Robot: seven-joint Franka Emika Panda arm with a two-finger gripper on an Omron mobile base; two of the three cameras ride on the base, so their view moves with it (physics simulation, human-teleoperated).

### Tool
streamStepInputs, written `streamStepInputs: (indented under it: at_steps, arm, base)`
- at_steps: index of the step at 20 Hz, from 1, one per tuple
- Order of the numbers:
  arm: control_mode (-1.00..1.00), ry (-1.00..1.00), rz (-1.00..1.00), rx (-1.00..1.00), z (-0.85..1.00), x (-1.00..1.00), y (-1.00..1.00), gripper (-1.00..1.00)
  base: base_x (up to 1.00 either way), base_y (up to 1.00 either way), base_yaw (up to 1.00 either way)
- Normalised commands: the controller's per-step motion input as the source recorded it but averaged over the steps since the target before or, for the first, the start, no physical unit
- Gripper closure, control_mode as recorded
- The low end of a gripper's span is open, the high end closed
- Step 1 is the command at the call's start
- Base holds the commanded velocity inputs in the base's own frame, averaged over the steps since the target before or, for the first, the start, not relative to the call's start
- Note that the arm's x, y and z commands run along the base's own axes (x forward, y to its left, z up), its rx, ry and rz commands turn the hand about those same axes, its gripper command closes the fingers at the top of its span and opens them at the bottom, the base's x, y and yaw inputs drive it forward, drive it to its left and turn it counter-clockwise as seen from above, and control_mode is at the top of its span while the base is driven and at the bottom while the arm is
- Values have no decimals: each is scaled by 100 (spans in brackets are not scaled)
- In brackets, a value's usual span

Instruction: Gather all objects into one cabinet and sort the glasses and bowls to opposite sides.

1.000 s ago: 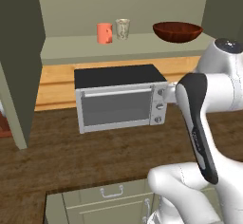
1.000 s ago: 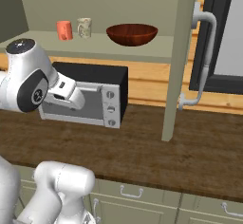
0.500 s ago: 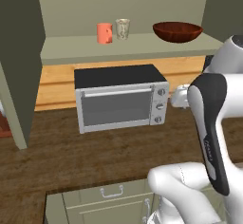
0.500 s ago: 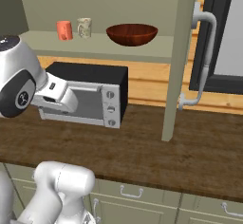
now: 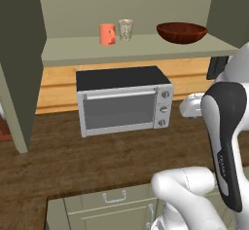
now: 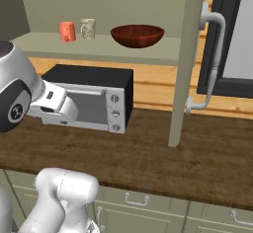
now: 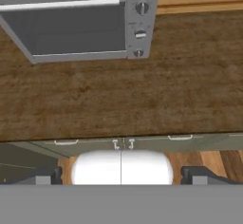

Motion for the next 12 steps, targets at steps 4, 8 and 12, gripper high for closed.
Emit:
streamStepInputs:
  at_steps: [4, 8, 12]
  arm:
    - [100, 0, 0, 0, 0, 0, 0, -100]
    - [100, 0, 0, 0, 0, 0, 0, -100]
    - [100, 0, 0, 0, 0, 0, 0, -100]
  base:
    - [-67, -24, 0]
    - [-100, -57, -1]
    - [-71, -42, -8]
